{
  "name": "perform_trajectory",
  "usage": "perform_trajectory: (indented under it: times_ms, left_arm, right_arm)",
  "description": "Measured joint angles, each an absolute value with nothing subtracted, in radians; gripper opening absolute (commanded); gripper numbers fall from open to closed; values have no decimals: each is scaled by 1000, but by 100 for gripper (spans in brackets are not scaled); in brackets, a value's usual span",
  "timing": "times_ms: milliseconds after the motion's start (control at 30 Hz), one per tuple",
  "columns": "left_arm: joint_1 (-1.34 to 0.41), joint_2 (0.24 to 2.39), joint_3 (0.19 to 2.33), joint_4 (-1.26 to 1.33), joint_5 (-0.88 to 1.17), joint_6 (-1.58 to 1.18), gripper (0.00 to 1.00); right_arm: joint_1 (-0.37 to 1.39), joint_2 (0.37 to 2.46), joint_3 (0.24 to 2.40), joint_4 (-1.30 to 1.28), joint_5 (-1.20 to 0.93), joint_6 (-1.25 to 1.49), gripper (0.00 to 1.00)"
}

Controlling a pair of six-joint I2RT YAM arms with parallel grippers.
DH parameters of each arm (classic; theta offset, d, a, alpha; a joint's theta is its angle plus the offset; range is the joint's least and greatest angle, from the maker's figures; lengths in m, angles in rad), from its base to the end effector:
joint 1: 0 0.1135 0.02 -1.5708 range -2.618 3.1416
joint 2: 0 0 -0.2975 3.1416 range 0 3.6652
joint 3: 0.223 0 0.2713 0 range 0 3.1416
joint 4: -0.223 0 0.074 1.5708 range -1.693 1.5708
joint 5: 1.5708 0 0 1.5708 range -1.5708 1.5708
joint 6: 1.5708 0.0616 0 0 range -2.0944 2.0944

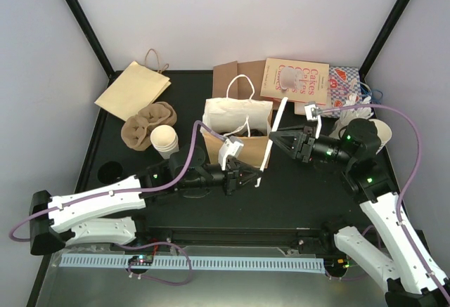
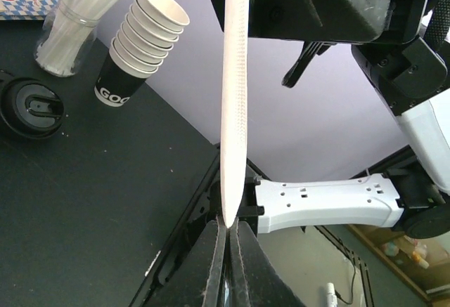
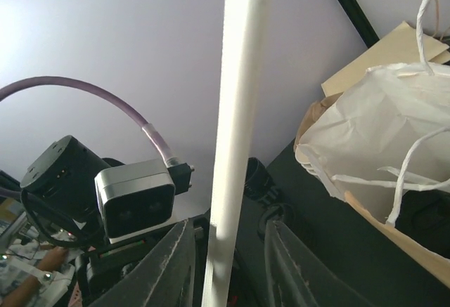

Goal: Pack the takeout coffee

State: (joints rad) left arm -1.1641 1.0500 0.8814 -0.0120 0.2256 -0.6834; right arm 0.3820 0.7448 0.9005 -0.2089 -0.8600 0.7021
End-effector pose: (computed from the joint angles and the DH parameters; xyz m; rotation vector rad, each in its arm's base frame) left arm 0.0960 -0.2578 0.3622 0.6632 1.9079 -1.4754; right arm 0.1379 0.1057 0.4094 -0.4547 1.7798 1.4858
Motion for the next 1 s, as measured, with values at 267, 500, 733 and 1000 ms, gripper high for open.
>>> perform_trajectory:
  times_ms: [267,500,733,1000]
  left_arm:
    - [-1161,1050,881,-6,242,-685,56]
    - [-1158,1011,881,-59,196,-687,85]
    - [-1125,818,871,-274,23,-685,87]
    - [-1082,654,807,-443,-62,-685,87]
  right_arm:
    - [382,747,906,-193,-867,713,9]
    - [382,800,1040,-234,-815,599,7]
    - [383,933,1221,-236,-690,379,7]
    - [385,1061,1244,-173,-556,167,7]
